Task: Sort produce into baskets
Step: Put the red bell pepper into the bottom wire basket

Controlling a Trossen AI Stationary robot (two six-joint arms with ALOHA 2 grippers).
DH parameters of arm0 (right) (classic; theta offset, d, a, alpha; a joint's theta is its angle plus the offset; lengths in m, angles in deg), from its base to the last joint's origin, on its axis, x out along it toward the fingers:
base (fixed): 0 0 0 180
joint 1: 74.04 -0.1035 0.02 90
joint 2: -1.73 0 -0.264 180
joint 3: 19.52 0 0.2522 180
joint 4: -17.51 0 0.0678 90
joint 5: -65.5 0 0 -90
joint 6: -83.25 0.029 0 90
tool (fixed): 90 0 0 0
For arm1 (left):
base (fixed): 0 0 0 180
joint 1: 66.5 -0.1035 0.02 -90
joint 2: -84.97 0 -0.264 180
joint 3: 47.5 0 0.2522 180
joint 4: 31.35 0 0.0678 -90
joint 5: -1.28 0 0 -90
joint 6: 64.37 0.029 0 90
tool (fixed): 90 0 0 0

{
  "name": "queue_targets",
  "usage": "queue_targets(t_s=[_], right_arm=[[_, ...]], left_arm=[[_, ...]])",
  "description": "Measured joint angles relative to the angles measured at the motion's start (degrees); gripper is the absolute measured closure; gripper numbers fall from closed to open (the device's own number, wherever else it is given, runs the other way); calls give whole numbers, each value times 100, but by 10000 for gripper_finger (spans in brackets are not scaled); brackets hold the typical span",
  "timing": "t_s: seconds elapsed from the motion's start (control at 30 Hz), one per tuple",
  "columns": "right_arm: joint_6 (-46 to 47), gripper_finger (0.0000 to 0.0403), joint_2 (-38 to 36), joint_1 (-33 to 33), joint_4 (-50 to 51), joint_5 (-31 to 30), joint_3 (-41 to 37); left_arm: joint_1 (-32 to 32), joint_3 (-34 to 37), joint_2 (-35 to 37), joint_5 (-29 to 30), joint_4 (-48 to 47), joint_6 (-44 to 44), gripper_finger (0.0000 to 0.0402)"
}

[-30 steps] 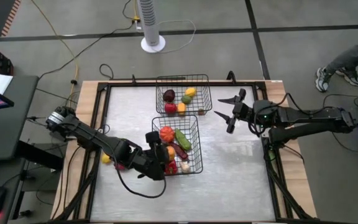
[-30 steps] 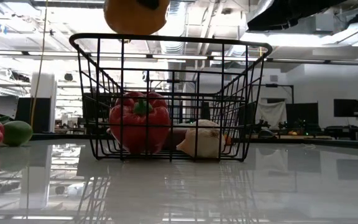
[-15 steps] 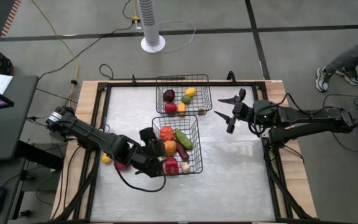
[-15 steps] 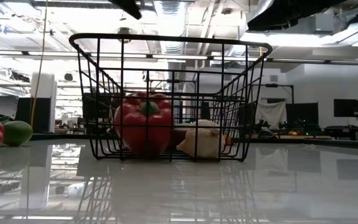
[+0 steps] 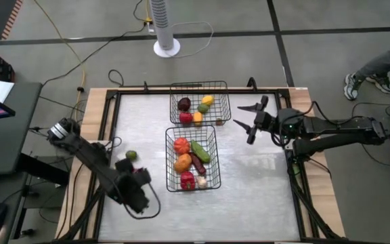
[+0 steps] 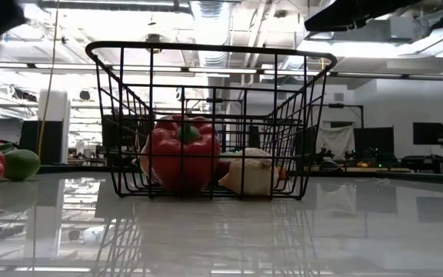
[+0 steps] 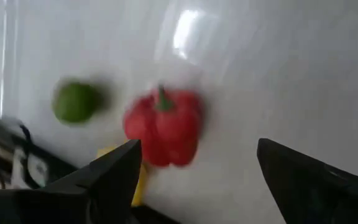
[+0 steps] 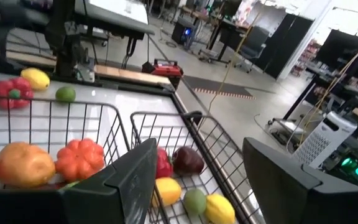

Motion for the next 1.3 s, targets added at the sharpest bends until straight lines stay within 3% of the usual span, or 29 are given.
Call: queue_targets(t_s=[0.2, 0.47, 0.67, 0.83, 1.03, 1.3], right_arm=[[-93, 138, 0, 0, -305, 25, 0], [-227, 138, 0, 0, -428, 191, 0], [-273, 138, 1, 2, -426, 285, 0], [-276, 138, 0, 2, -455, 311, 0], [-243, 138, 0, 2, -455, 312, 0], [-201, 138, 2, 2, -352, 312, 0]], left_arm=[[321, 702, -2, -68, -15, -906, 96], [677, 848, 17, 20, -602, -1245, 96], [925, 940, 421, 221, -679, -1939, 96], [954, 1620, 1022, 467, -22, -2113, 96], [869, 2565, 1965, 228, 609, -2484, 96], [873, 3055, 2539, 562, 2199, -2798, 95]])
